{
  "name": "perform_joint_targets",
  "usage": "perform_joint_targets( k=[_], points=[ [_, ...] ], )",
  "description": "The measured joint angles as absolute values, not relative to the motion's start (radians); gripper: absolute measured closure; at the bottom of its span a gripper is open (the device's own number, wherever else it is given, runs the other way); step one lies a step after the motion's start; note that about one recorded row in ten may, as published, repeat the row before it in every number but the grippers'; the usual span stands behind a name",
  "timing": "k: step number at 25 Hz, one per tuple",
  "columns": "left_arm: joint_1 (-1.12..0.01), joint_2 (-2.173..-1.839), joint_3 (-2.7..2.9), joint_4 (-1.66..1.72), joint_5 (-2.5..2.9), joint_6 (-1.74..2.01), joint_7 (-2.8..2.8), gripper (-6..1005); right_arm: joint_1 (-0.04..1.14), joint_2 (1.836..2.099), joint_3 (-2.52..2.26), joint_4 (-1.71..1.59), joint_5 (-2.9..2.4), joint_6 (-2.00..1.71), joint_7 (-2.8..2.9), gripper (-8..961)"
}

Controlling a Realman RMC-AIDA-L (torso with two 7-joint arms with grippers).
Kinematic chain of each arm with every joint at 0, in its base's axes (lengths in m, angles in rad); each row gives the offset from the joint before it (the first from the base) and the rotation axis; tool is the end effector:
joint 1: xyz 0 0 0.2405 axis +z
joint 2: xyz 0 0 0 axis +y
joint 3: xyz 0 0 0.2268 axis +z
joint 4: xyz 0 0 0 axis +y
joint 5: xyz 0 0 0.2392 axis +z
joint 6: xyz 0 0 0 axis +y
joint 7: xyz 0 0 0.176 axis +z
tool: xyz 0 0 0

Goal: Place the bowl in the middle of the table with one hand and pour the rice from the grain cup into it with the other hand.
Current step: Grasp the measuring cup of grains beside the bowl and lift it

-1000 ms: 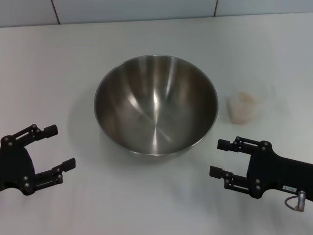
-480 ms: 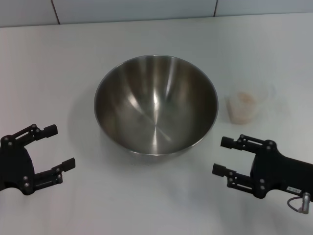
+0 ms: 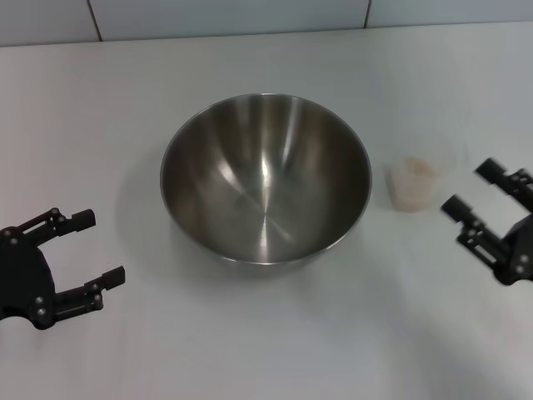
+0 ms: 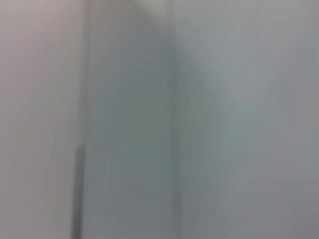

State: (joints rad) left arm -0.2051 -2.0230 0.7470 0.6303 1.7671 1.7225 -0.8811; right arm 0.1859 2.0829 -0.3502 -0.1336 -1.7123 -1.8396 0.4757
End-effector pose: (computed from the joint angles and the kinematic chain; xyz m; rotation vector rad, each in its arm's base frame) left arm -0.3107 0.2604 0.0179 -2.5771 -0.2500 -0.7677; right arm 0.3043 0.2184 -0.0143 -2.0234 0.3228 1.1129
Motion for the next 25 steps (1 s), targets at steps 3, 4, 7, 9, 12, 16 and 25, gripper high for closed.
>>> perform_joint_targets(
  k=[3, 4, 7, 9, 12, 16, 25],
  points=[
    [-0.207, -2.022, 0.747, 0.631, 1.767, 1.723, -0.881, 179, 0.160, 2.084, -0.301, -0.082, -1.655, -1.850, 0.416, 300],
    [-0.211, -2.019, 0.747, 0.632, 1.767, 1.724, -0.881, 179, 0.149, 2.084, -0.268, -0.056, -1.643, -1.851, 0.385, 300],
    [-0.212, -2.017, 0.747, 0.631, 1.767, 1.724, -0.882, 179, 0.125, 2.084, -0.163, 0.016, -1.635, -1.839, 0.275, 300],
    [-0.214, -2.014, 0.749, 0.629, 1.767, 1.724, -0.882, 179, 0.121, 2.084, -0.146, 0.028, -1.634, -1.831, 0.259, 300],
    [-0.216, -2.012, 0.751, 0.628, 1.767, 1.724, -0.882, 179, 0.111, 2.085, -0.105, 0.047, -1.633, -1.801, 0.243, 300],
    [-0.219, -2.011, 0.748, 0.627, 1.767, 1.724, -0.882, 179, 0.112, 2.084, -0.072, 0.057, -1.632, -1.725, 0.250, 301],
    [-0.223, -2.007, 0.748, 0.631, 1.767, 1.728, -0.896, 179, 0.151, 2.082, -0.081, 0.060, -1.645, -1.497, 0.267, 308]
  ],
)
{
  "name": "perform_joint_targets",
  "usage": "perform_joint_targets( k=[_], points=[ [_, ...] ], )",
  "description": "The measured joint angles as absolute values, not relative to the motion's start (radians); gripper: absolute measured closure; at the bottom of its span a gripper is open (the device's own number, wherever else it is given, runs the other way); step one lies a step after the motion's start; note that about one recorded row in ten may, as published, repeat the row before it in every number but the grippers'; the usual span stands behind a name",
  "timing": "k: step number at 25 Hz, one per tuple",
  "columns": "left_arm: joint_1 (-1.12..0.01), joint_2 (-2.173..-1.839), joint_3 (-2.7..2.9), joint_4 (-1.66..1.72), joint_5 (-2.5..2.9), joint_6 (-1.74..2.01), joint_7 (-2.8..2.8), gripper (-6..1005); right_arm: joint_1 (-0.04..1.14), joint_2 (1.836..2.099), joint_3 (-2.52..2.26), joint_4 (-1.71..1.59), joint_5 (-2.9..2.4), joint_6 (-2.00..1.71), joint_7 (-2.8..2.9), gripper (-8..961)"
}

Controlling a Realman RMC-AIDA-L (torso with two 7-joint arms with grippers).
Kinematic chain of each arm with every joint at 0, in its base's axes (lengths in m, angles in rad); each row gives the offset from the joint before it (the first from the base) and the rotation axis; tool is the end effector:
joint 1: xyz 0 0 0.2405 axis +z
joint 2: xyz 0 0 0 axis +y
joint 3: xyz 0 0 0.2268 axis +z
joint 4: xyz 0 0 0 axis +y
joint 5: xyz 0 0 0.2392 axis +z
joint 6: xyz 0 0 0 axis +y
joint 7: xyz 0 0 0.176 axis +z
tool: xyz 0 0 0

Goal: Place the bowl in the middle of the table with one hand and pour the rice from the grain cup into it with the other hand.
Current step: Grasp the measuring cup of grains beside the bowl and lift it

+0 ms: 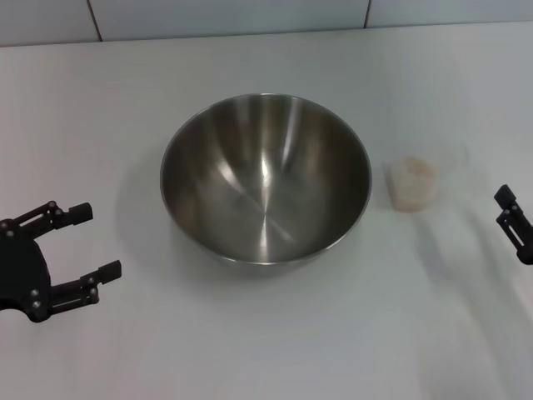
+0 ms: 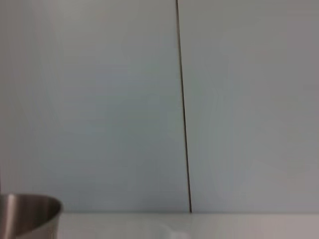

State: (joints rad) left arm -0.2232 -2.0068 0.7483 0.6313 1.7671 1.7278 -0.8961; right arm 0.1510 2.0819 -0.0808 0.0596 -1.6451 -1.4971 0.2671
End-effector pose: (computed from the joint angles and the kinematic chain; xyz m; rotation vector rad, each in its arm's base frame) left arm -0.3085 0.2662 0.0238 -2.5893 -0.2365 -0.7634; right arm 0.3657 0.2298 -0.0299 -1.7022 0.5881 0.7273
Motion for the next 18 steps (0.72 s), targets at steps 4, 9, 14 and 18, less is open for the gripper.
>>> perform_joint_targets(
  k=[4, 9, 14, 18],
  points=[
    [-0.222, -2.006, 0.747, 0.632, 1.767, 1.731, -0.896, 179, 0.168, 2.081, -0.081, 0.059, -1.646, -1.428, 0.267, 314],
    [-0.220, -2.006, 0.747, 0.633, 1.767, 1.739, -0.896, 179, 0.181, 2.081, -0.081, 0.063, -1.646, -1.404, 0.268, 321],
    [-0.215, -2.006, 0.745, 0.634, 1.761, 1.741, -0.896, 179, 0.190, 2.082, -0.080, 0.064, -1.646, -1.396, 0.268, 329],
    [-0.215, -2.006, 0.745, 0.635, 1.760, 1.741, -0.896, 179, 0.198, 2.082, -0.080, 0.064, -1.646, -1.387, 0.268, 335]
  ],
)
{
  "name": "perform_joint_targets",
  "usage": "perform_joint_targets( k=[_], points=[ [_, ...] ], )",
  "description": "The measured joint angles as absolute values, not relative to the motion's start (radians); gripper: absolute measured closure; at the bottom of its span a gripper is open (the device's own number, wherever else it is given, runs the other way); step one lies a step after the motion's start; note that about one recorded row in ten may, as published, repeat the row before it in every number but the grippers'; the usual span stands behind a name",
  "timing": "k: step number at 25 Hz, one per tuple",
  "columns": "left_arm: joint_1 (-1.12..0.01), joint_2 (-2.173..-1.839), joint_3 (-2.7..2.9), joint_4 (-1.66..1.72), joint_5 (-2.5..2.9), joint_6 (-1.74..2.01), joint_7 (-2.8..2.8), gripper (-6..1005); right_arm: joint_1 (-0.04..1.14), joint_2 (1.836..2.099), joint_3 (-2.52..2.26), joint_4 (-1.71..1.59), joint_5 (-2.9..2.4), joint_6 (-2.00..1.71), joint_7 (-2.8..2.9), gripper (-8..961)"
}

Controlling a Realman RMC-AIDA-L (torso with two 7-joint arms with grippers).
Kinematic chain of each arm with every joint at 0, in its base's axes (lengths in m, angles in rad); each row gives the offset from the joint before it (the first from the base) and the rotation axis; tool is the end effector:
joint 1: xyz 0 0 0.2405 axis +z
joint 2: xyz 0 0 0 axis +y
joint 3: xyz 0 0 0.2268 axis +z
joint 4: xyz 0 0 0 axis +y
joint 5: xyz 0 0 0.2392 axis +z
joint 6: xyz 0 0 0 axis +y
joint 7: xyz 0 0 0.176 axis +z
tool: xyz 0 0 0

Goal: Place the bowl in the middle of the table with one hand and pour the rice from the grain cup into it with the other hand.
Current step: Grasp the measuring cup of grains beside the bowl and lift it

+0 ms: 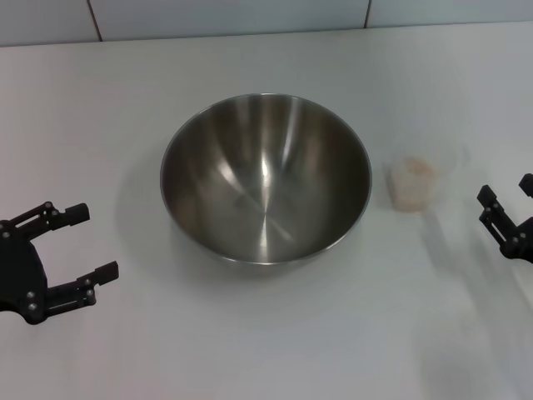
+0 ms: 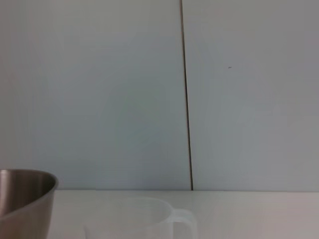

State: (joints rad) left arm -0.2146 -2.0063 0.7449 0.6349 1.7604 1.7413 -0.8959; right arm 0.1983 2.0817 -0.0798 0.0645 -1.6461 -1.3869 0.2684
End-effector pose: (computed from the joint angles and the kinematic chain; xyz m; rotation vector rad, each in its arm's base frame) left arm -0.3087 0.2633 0.0261 -2.5831 -0.2358 -0.7763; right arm 0.3703 0.2474 -0.0409 -1.7412 0.6352 0.6657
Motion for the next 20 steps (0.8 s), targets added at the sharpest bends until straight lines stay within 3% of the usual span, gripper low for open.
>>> perform_joint_targets(
  k=[20],
  points=[
    [-0.224, -2.006, 0.725, 0.636, 1.759, 1.742, -0.896, 180, 0.286, 2.083, -0.071, 0.060, -1.641, -1.282, 0.260, 364]
  ],
)
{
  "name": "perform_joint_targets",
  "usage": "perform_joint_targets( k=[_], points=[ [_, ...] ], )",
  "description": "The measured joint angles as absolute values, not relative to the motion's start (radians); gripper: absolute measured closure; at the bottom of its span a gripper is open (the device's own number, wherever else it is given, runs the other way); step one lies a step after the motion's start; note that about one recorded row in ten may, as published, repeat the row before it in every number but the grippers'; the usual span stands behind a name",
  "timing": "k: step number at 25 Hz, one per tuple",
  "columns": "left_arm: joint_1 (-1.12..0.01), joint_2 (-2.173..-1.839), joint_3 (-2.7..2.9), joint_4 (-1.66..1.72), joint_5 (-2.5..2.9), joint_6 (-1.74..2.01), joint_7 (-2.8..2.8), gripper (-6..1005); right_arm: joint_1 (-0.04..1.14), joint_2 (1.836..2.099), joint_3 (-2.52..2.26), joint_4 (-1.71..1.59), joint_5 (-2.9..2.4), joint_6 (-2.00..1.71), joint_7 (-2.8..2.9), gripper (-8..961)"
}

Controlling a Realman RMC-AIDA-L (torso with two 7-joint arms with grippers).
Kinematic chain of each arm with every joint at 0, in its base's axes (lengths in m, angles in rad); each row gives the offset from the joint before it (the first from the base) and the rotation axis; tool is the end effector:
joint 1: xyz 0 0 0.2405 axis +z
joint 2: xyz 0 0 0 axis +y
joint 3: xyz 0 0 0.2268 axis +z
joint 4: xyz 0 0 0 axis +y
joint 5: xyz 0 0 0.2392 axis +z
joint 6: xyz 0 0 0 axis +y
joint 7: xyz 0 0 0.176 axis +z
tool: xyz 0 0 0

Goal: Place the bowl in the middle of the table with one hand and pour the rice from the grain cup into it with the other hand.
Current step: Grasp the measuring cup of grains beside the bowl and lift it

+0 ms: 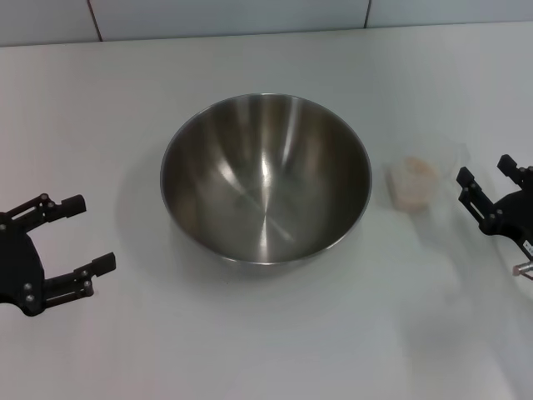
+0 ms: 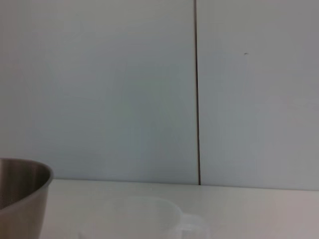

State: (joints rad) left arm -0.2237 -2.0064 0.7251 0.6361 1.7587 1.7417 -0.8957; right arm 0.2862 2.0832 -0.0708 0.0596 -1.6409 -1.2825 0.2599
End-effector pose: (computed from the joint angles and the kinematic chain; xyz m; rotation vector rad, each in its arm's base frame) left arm -0.3073 0.2675 0.0299 -2.5641 -0.2260 -0.7812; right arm 0.3644 0.2801 -0.0475 -1.7822 0.6285 0.6214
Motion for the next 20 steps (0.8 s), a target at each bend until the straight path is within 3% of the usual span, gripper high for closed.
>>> perform_joint_targets(
  k=[20],
  points=[
    [-0.228, -2.017, 0.704, 0.658, 1.759, 1.742, -0.908, 180, 0.363, 2.082, -0.055, 0.046, -1.633, -1.210, 0.260, 393]
  ],
)
